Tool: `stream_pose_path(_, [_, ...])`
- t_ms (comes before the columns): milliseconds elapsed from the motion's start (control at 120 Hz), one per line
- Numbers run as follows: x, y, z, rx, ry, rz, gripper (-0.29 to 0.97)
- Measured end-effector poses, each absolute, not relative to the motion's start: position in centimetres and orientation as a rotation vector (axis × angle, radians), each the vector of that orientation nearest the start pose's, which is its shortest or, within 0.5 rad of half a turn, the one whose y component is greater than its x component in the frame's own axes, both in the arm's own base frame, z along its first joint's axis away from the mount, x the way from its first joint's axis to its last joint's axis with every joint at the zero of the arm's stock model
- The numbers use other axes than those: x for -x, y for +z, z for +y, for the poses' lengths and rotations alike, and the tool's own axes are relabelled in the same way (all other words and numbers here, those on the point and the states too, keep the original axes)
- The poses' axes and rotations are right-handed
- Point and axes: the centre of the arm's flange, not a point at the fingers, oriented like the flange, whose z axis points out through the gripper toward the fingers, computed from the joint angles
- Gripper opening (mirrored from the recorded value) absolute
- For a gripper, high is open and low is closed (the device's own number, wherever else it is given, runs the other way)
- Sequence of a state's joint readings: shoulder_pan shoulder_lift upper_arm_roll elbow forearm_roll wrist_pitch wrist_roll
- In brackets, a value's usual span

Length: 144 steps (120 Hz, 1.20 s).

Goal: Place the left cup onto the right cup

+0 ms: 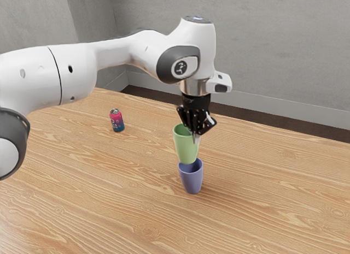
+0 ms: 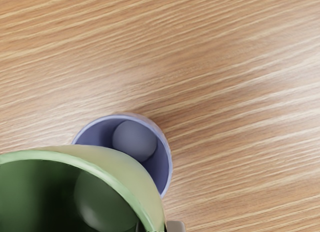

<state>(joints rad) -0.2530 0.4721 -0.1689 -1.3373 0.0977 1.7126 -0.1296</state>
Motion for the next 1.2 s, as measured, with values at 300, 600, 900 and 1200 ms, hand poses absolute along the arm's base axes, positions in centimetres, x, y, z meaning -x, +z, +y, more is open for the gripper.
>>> stream_pose_path(300, [-65.5, 43.0, -25.3, 3.058, 0.151, 0.439, -0.11])
stream_pose_path(600, [-66.2, 40.5, -25.5, 3.060, 0.194, 0.432, -0.11])
stream_pose_path(900, [-65.6, 42.3, -26.4, 3.068, 0.226, 0.397, 0.41])
stream_pose_path(1200, [-63.2, 50.5, -24.6, 3.062, 0.132, 0.314, 0.61])
